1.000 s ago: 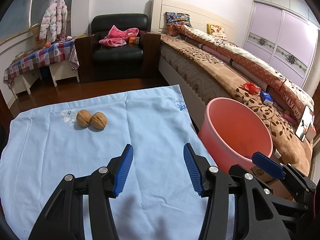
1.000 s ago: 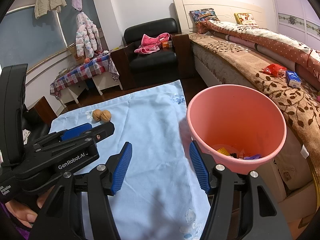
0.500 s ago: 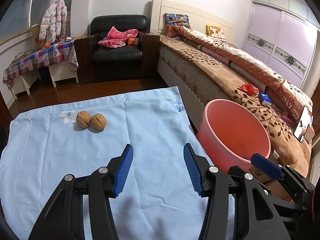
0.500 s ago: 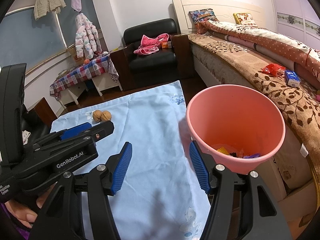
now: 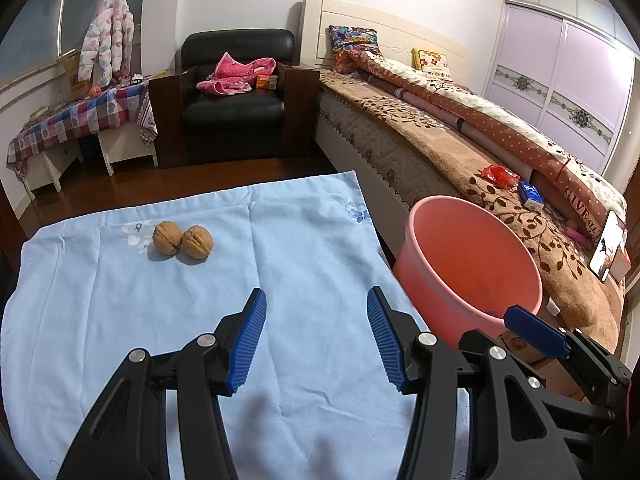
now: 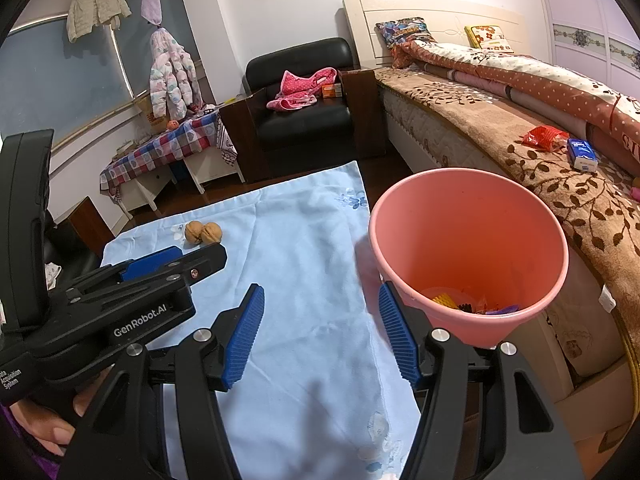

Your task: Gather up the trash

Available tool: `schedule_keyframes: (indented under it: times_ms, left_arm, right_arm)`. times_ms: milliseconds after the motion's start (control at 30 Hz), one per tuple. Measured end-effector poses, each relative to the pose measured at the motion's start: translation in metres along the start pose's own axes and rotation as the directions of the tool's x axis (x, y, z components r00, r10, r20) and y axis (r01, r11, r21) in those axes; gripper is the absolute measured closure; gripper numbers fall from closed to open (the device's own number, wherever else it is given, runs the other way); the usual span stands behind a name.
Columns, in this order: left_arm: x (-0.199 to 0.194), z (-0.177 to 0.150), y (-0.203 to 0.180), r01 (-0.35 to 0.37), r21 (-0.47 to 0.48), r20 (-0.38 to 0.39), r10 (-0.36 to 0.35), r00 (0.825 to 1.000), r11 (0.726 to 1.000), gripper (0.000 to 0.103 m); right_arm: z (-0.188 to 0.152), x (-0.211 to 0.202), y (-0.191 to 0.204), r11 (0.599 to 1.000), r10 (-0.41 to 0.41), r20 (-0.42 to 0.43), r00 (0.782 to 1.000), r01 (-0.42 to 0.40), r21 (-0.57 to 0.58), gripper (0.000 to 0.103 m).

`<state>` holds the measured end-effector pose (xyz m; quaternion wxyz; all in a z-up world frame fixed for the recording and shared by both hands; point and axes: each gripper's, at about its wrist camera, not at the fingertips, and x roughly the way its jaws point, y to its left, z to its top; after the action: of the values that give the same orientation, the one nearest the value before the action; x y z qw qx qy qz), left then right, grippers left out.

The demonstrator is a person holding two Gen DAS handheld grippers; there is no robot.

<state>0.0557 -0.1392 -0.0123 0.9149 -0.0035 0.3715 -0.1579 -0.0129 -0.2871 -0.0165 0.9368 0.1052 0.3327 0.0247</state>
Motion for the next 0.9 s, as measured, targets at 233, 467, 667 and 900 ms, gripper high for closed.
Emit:
schedule_keyframes:
  times_ms: [233, 467, 667, 900]
  left_arm:
    - [0.001, 0.000, 0.000, 0.000, 0.000, -0.003, 0.000, 1.000, 1.000, 0.051]
    - [0.000, -0.001, 0.004, -0.003, -0.003, -0.003, 0.003, 1.000, 1.000, 0.051]
    - [0.004, -0.001, 0.005, -0.010, -0.004, -0.013, 0.010, 1.000, 1.000, 0.051]
    - [0.008, -0.002, 0.008, -0.010, -0.011, -0.018, 0.009, 1.000, 1.000, 0.051]
  right_arm:
    - [-0.003, 0.000, -0.001, 1.000, -0.001, -0.007, 1.000, 0.001, -0.004, 0.043]
    - [-0.002, 0.002, 0.005, 1.000, -0.005, -0.017, 1.000, 0.005, -0.011, 0.043]
    - [-0.002, 0.006, 0.009, 1.000, -0.007, -0.025, 1.000, 0.007, -0.014, 0.043]
    - [-0.003, 0.007, 0.011, 1.000, -0.007, -0.036, 0.999, 0.006, -0.016, 0.043]
